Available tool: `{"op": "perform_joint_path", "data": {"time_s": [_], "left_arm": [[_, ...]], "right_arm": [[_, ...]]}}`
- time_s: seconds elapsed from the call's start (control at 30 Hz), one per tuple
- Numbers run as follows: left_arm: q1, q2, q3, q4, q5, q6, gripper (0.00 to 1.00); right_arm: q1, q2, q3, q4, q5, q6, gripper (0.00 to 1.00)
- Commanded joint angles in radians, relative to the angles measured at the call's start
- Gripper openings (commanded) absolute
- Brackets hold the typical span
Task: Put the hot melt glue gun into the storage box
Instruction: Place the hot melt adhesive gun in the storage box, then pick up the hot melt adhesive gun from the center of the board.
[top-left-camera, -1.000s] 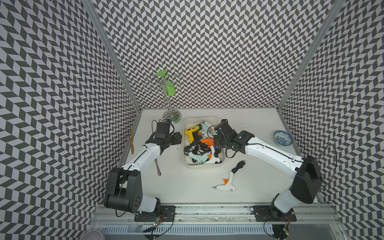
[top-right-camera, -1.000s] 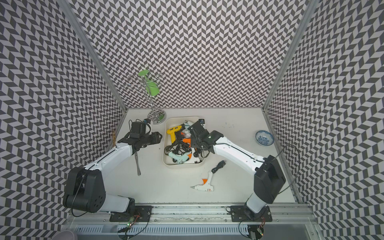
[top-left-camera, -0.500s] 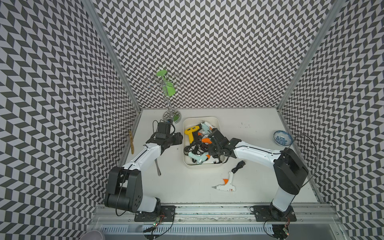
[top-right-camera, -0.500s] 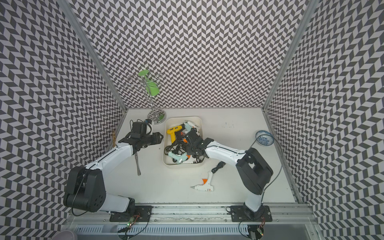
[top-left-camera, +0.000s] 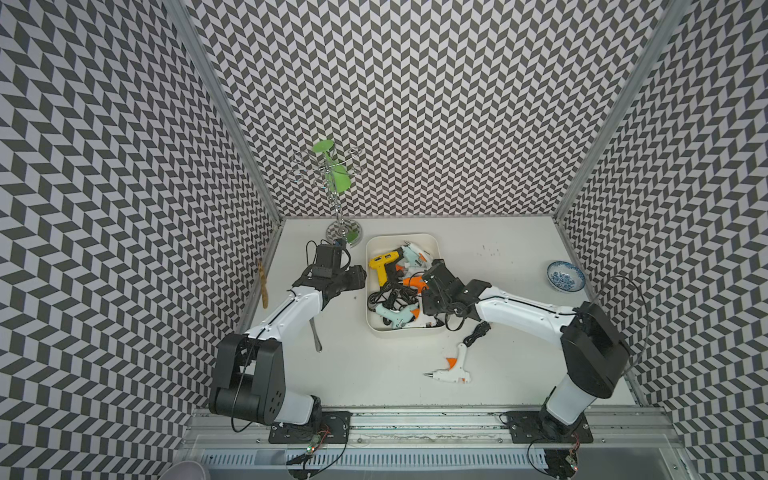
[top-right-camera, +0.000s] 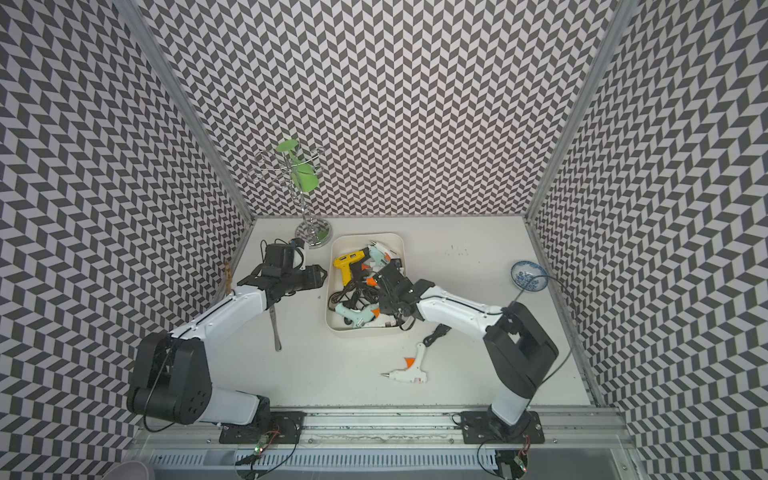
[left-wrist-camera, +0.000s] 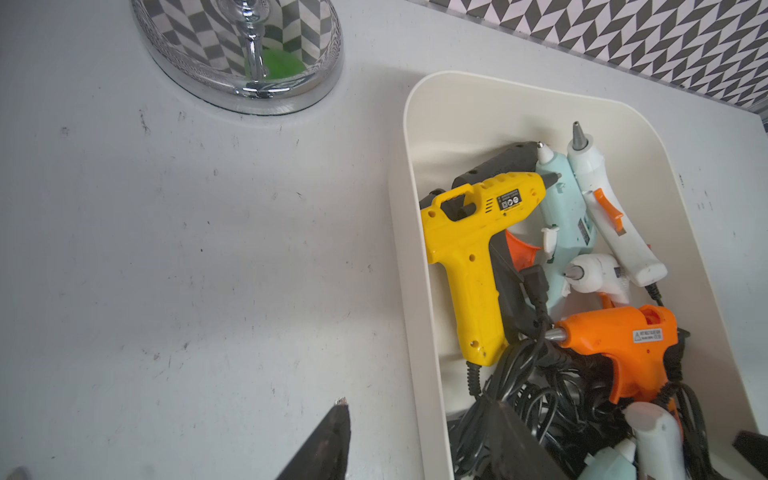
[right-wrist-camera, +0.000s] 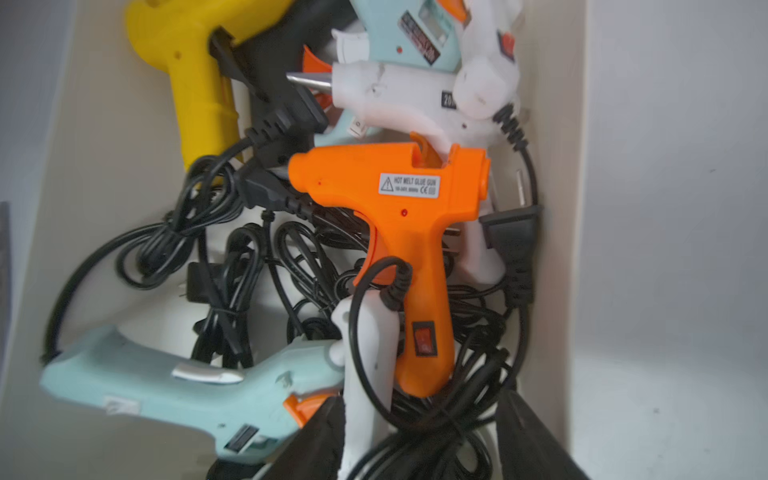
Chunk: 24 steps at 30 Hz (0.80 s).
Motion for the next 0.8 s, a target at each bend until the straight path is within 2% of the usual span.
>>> {"op": "perform_joint_path", "data": {"time_s": [0.0,0.2,0.3,0.5,0.77], "left_arm": [[-0.004,-0.002,0.005,0.016,0.014,0.0,0.58],[-0.01,-0.013,0.005,0.016,0.023,-0.002,0.58],[-0.013,-0.019,0.005,0.017,0.033,-0.003,0.58],[-0.026,-0.027,0.001,0.018,0.051,-0.007,0.58],[-0.033,-0.027,-0.004,0.021,0.06,-0.005,0.58]], "right_arm": [[0.004,-0.126,0.046,-0.083,0.105,0.047,0.7],[0.001,-0.24,-0.021,-0.276,0.147,0.195,0.71],[0.001,-0.294,-0.124,-0.333,0.074,0.26,0.69],[0.025,-0.401,-0.383,-0.184,-0.117,0.318,0.67],[0.047,-0.337,-0.461,-0.097,-0.116,0.299,0.69]]}}
